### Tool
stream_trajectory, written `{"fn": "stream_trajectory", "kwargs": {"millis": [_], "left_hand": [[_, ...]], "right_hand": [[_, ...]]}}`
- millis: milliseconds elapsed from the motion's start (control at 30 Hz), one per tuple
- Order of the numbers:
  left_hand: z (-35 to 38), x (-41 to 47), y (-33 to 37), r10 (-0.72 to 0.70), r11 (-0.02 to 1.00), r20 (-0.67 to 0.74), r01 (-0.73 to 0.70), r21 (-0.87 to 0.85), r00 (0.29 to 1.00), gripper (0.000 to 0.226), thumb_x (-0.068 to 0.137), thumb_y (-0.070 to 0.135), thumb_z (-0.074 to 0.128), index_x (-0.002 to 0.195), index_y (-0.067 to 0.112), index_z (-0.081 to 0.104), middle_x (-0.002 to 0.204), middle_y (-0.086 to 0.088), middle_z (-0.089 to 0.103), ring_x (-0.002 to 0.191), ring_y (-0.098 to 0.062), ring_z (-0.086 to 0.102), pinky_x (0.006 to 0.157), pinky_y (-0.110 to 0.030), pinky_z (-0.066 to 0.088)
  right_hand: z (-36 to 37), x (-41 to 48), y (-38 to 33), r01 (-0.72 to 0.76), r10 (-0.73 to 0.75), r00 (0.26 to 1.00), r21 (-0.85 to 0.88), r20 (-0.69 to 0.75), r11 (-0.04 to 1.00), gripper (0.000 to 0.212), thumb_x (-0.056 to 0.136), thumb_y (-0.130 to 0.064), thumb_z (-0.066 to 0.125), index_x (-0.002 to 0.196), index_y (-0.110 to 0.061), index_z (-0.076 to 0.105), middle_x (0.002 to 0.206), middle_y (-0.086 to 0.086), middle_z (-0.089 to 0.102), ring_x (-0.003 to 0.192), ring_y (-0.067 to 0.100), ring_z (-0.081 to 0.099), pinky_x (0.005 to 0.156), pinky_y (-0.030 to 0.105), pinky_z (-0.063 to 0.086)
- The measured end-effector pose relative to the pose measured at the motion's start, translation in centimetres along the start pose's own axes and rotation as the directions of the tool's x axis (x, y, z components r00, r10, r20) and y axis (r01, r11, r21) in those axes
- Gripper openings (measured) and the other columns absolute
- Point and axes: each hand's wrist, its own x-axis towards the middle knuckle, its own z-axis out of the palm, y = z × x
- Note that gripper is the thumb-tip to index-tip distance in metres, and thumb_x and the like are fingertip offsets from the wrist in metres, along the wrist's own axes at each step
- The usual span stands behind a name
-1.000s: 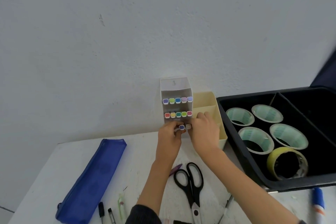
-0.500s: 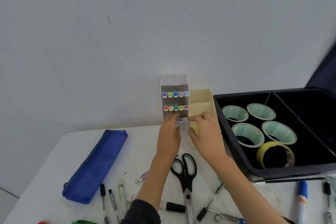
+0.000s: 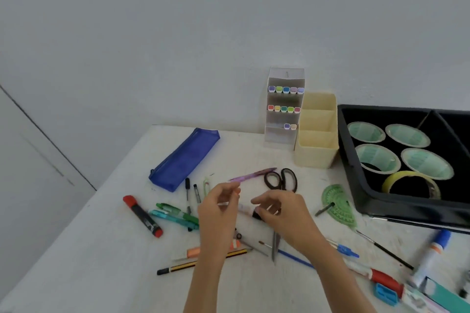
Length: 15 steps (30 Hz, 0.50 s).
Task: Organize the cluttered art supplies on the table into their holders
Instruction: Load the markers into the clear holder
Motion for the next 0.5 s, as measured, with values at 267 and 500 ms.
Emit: {"fn": "stream_trajectory", "kwargs": {"millis": [267, 500], "left_hand": [[-4.1, -3.1, -1.0, -0.140, 0.987, -0.256, 0.114, -0.115, 0.957, 0.021, 0.088, 0.004, 0.058, 0.089, 0.021, 0.070, 0.083, 0.005, 0.071, 0.081, -0.007, 0.066, 0.073, -0.018, 0.053], [-5.7, -4.8, -1.1, -0.177, 0.979, -0.318, 0.132, -0.158, 0.931, 0.021, 0.088, 0.004, 0.057, 0.090, 0.020, 0.071, 0.087, 0.004, 0.072, 0.081, -0.008, 0.067, 0.071, -0.017, 0.051]], "right_hand": [[4.6, -2.4, -0.9, 0.221, -0.166, 0.948, -0.189, 0.271, 0.957, 0.025, 0.086, -0.028, 0.064, 0.111, -0.028, 0.067, 0.085, -0.011, 0.056, 0.080, 0.001, 0.047, 0.075, 0.015, 0.041], [5.8, -3.0, 0.0, 0.188, -0.106, 0.961, -0.320, 0.255, 0.929, 0.025, 0.082, -0.035, 0.068, 0.106, -0.029, 0.063, 0.100, -0.009, 0.037, 0.098, 0.007, 0.035, 0.082, 0.015, 0.035]]}}
